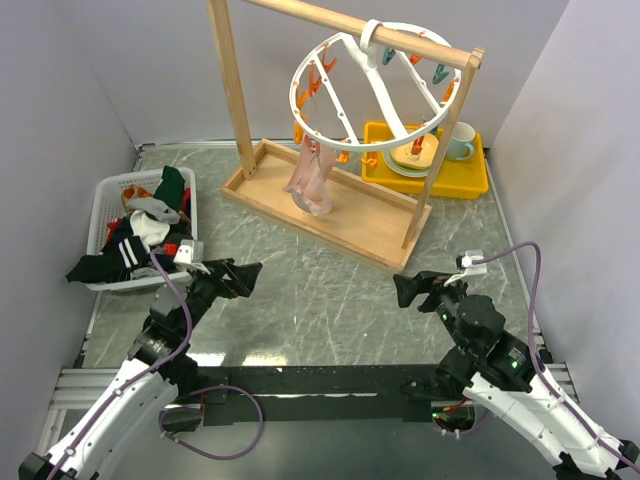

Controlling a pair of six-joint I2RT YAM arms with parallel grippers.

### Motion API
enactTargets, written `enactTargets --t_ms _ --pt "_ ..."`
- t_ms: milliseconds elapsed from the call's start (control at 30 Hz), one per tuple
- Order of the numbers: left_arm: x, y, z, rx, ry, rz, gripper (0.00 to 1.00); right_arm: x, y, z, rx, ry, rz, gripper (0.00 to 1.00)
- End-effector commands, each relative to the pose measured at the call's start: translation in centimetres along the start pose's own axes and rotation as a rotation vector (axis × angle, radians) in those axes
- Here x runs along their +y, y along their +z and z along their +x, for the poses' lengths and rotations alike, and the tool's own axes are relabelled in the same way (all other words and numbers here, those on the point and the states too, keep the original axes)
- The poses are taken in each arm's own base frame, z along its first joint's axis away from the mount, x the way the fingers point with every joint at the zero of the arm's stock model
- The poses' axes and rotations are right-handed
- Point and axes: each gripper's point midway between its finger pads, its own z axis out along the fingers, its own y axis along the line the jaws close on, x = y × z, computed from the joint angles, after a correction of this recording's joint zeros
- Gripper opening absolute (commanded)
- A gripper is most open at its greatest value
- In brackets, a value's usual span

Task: Remove the socks clipped to the hanger

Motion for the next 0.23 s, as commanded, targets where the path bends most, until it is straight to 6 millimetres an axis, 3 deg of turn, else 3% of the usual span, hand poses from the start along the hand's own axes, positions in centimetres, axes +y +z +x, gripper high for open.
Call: enactTargets --t_ms 0,200 --pt "-0.42 -0.11 -1.18 -0.054 0.014 0.016 0.99 0.47 0.01 -0.90 -0.021 0.005 -0.014 1.00" --pt "-0.28 0.08 -0.99 -0.051 0.017 0.015 0.99 0.51 -0.05 -0.84 -0.022 0.010 -0.019 1.00"
